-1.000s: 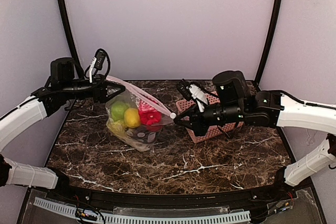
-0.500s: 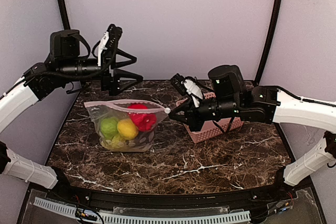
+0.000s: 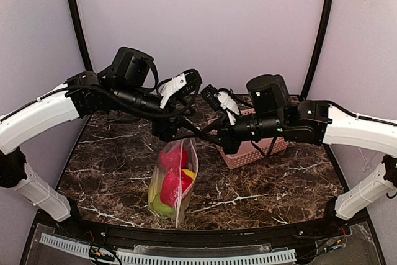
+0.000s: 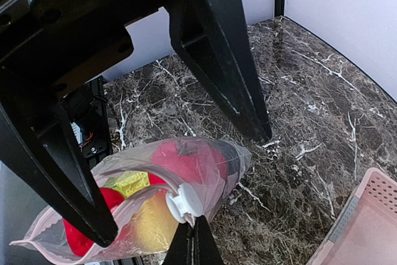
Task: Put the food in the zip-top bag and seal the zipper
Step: Hold the zipper from the zipper food storage bag.
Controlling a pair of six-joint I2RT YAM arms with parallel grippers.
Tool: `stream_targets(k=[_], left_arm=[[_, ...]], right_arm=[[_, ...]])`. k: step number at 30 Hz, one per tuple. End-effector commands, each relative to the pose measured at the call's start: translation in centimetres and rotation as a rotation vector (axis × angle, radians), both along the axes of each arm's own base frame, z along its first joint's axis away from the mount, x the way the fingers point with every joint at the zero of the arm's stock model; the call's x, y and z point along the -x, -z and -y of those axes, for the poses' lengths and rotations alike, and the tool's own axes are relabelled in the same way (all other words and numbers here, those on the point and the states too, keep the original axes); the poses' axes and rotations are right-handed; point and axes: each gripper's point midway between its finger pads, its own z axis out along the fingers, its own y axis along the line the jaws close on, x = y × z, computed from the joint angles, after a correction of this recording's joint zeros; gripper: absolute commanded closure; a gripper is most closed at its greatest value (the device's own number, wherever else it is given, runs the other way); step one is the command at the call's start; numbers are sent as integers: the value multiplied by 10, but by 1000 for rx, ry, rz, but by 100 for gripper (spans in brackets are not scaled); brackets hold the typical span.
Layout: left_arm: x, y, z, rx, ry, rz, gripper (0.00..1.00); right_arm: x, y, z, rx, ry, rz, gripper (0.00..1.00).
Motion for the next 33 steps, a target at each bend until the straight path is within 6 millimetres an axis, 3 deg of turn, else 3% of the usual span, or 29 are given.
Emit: stream_targets(k=[1,5,15,20,24,33], left_arm=[[5,-11,1,13,-29,22,33],[6,-20,5,36,-40,32,32],[5,-57,7,135,-68,27,19],[0,-55,10,119,-81,29,20],[-4,-51,13,94,-87,27,30],[-11,-39,18,55,-92,49,32]], right_arm=[[-3,-43,0,-103,17,39,100],[-8,-57,11,-93,65,61,100],[-4,-76,31,-79,109,47,100],[-6,-76,28,-78,112,44,100],[-12,-73,25,-66,131,46,100],[-13,-71,19,-62,119,39,100]])
